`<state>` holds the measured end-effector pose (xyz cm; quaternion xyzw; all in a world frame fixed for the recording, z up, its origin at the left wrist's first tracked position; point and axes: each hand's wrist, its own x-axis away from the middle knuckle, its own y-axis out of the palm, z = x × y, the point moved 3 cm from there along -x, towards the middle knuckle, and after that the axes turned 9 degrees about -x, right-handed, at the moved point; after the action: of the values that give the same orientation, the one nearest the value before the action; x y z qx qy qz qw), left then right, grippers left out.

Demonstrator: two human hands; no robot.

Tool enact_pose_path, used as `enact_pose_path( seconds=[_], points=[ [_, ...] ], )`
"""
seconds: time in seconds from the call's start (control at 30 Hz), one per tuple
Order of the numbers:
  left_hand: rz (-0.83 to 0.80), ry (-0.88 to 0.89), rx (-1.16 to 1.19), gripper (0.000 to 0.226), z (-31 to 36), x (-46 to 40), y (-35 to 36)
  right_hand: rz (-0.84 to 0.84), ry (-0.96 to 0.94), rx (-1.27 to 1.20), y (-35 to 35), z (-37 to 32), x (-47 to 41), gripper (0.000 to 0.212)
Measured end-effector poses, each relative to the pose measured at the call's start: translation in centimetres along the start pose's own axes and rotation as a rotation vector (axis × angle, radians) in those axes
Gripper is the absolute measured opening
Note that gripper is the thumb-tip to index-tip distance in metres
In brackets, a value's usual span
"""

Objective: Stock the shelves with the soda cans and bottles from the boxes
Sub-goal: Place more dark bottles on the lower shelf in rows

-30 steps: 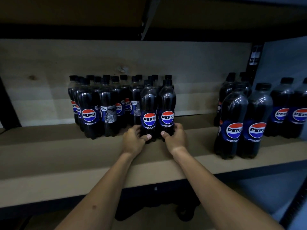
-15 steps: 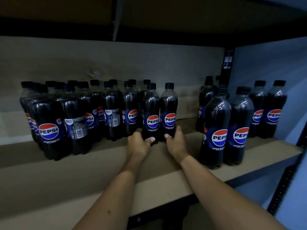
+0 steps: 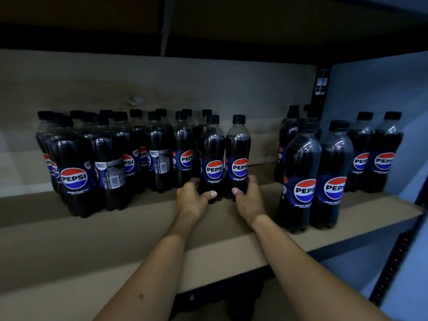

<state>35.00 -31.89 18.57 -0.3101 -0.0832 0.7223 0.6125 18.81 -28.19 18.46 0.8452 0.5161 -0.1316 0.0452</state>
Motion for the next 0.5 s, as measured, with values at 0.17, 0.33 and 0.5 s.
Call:
enact_pose_path(
  seconds=[0.17,0.33,0.5],
  points=[
    [-0.024,0.013,0.070,0.053,0.6,1.2,-0.4,0.000,-0.030,0.026,-0.5,-0.3,0.7,0.050],
    [-0.045,0.020,0.103,0.052,0.8,2.0,-0.8,-0.013,-0.011,0.016,-0.8,-0.4,1.1,0.049],
    [-0.045,0.046,0.094,0.050,0.9,2.4,-0.9,-0.023,0.000,0.004,-1.0,-0.4,1.4,0.047]
  ],
)
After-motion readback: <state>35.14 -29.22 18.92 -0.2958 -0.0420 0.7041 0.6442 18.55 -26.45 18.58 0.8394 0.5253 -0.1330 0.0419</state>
